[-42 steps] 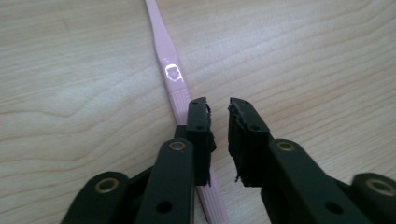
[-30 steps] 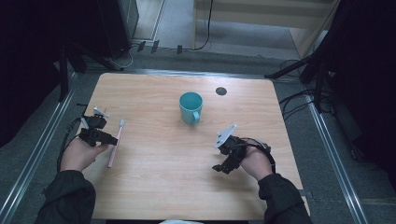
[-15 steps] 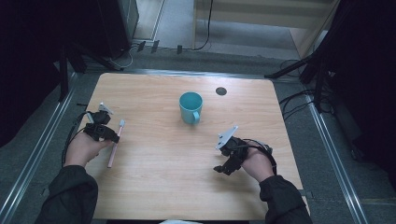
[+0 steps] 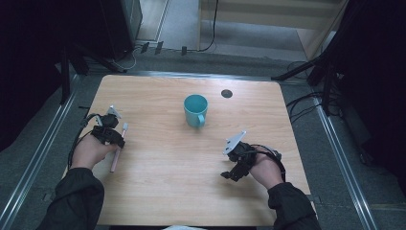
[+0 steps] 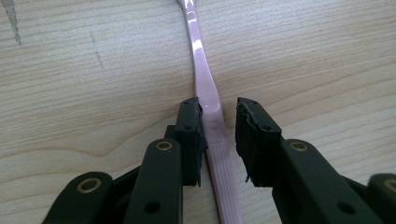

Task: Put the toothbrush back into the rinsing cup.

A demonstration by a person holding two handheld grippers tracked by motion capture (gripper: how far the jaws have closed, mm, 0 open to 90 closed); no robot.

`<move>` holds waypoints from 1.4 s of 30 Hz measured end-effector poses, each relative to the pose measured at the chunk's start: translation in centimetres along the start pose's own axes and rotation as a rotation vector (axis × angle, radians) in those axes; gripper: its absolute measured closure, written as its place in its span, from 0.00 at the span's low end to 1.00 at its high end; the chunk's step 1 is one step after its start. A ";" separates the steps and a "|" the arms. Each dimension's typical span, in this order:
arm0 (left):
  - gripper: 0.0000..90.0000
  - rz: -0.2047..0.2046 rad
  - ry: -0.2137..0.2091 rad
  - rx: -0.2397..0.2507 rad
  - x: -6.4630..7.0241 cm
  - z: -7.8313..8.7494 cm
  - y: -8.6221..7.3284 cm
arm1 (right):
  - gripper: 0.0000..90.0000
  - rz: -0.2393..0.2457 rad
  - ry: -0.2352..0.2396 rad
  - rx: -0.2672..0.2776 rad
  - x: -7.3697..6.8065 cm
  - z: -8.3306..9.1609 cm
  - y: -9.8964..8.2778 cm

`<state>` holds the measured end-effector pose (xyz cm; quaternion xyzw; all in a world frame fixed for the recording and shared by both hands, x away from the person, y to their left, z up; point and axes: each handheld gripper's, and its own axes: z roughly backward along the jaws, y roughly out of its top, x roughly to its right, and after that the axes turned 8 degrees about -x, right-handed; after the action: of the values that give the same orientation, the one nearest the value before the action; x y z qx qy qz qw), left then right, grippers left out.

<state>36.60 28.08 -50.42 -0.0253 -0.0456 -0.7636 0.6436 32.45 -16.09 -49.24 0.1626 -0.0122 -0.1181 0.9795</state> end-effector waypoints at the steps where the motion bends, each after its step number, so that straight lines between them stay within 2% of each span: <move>1: 0.79 0.001 0.000 0.000 0.0 0.0 0.0 | 0.20 0.000 0.000 0.000 0.0 0.0 0.0; 13: 0.82 0.007 0.008 -0.016 -0.2 -0.2 0.1 | 0.20 -0.001 0.004 -0.002 0.0 -0.1 0.0; 17: 0.83 0.019 0.029 -0.025 0.2 -0.3 0.3 | 0.20 0.004 0.004 -0.006 0.0 -0.1 0.0; 24: 0.86 0.008 0.069 -0.030 0.6 -0.3 0.4 | 0.20 0.002 0.007 -0.013 -0.1 -0.2 0.1; 27: 0.87 -0.010 0.082 -0.039 0.7 -0.3 0.5 | 0.20 0.005 0.007 -0.012 -0.1 -0.2 0.1; 33: 0.87 -0.014 0.088 -0.031 0.8 -0.3 0.5 | 0.20 0.006 0.007 -0.009 -0.1 -0.2 0.1; 38: 0.87 -0.011 0.062 -0.029 0.5 -0.3 0.5 | 0.20 0.006 0.007 -0.006 0.0 -0.2 0.0; 42: 0.87 -0.015 0.059 -0.027 0.5 -0.3 0.5 | 0.20 0.004 0.007 -0.007 0.0 -0.2 0.0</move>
<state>36.99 27.47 -50.65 -0.0114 -0.0165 -0.7693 0.6385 32.44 -16.00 -49.38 0.1597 -0.0087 -0.1154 0.9804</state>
